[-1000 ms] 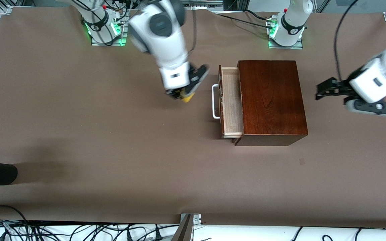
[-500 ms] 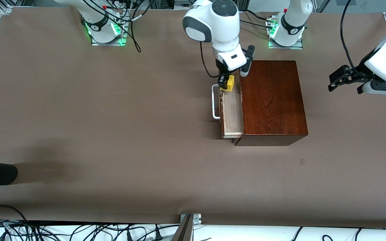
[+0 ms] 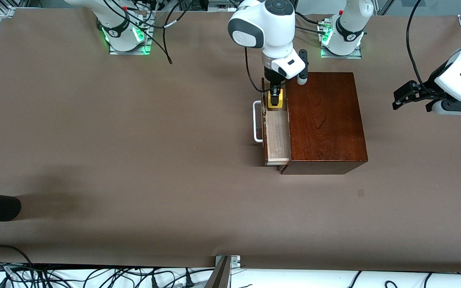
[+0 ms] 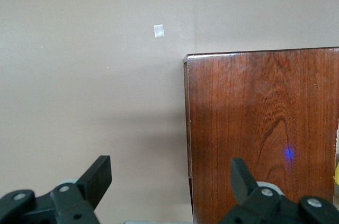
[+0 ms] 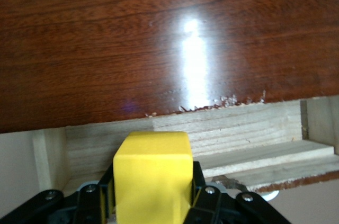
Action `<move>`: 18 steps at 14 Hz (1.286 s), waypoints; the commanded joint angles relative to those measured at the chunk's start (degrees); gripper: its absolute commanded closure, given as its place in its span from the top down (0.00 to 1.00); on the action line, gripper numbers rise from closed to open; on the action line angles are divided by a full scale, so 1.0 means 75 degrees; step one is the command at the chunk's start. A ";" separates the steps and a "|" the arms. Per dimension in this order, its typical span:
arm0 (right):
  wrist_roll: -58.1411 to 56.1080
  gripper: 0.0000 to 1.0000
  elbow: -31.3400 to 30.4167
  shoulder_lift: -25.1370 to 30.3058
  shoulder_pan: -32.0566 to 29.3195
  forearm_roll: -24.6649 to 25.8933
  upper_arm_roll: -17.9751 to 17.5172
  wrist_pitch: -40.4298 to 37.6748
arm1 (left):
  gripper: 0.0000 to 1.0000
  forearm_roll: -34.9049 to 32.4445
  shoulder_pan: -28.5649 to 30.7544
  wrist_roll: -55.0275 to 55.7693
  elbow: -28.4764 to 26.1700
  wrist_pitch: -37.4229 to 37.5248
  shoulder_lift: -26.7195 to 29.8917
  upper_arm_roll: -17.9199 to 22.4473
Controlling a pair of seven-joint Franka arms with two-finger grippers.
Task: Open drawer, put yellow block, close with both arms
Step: 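Lower the cube into the drawer and open the right gripper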
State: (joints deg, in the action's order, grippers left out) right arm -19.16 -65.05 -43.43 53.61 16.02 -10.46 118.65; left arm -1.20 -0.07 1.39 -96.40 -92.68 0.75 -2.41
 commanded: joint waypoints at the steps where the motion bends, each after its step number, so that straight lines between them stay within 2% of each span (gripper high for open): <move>1: -0.0340 0.00 0.0365 -0.0209 0.0165 0.0173 0.0047 -0.0070 | 1.00 0.0114 -0.0002 -0.0138 -0.0014 -0.0053 0.0123 0.0052; 5: -0.0633 0.00 0.0365 -0.0502 0.0188 0.0465 0.0059 0.0362 | 1.00 0.0102 -0.0002 -0.0138 0.0010 -0.0053 0.0123 -0.0019; 17: -0.0786 0.00 0.0330 -0.0936 0.0083 0.0818 0.0141 0.0504 | 1.00 0.0102 -0.0072 -0.0115 0.0068 -0.0053 0.0123 -0.0054; 18: -0.0693 0.99 0.0342 -0.0924 0.0083 0.0806 0.0152 0.0504 | 1.00 0.0102 -0.0072 -0.0115 0.0068 -0.0053 0.0123 -0.0054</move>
State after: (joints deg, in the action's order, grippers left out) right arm -24.38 -64.50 -48.66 54.27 20.84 -9.73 122.66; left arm -1.20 -0.55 1.36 -96.22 -93.07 1.05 -2.90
